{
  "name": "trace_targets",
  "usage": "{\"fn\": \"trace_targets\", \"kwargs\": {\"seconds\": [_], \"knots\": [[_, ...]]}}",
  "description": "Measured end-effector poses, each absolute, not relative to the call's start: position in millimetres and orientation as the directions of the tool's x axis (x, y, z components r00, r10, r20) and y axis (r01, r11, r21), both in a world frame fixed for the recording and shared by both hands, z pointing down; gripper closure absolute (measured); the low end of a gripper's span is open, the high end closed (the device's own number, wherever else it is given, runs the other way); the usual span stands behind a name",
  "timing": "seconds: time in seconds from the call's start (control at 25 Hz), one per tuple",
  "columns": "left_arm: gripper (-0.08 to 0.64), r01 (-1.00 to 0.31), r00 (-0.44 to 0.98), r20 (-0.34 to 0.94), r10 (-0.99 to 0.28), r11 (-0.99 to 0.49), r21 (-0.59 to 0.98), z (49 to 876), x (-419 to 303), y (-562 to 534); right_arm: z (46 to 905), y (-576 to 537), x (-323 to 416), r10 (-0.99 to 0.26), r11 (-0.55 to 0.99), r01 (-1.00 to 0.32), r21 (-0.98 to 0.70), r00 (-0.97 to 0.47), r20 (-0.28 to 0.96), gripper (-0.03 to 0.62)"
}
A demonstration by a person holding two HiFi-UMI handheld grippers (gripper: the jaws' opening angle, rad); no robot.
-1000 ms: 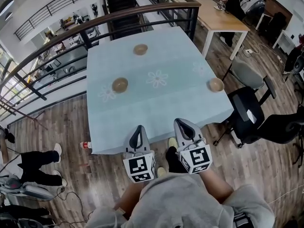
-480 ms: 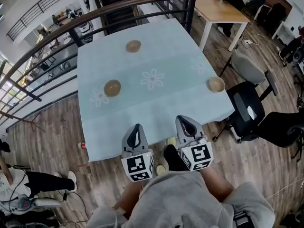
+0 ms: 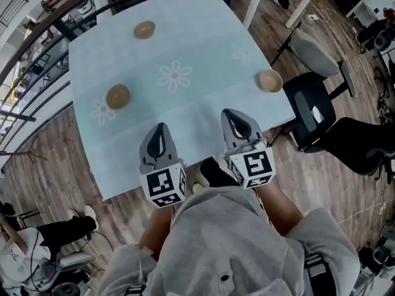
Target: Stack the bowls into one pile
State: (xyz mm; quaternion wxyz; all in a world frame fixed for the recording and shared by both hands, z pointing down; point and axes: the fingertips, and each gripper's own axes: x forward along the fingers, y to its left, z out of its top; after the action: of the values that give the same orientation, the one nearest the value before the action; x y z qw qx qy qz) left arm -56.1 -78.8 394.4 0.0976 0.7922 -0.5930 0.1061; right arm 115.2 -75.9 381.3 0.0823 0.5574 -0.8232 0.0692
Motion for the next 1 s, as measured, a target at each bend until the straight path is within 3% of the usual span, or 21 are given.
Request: {"fn": "trace_targets", "kwargs": {"seconds": [0.6, 1.0], "knots": [[0.543, -0.927, 0.356, 0.339, -0.871, -0.375, 0.01, 408.1, 27.5, -153.2, 414.7, -133.8, 228.3, -0.923, 0.237, -0.971, -0.039, -0.238, 0.304, 0.565], [0.543, -0.922, 0.356, 0.389, -0.85, -0.388, -0.004, 425.9, 50.8, -176.4, 471.4, -149.0, 274.7, -0.881, 0.216, -0.976, -0.003, -0.196, 0.431, 0.563]]}}
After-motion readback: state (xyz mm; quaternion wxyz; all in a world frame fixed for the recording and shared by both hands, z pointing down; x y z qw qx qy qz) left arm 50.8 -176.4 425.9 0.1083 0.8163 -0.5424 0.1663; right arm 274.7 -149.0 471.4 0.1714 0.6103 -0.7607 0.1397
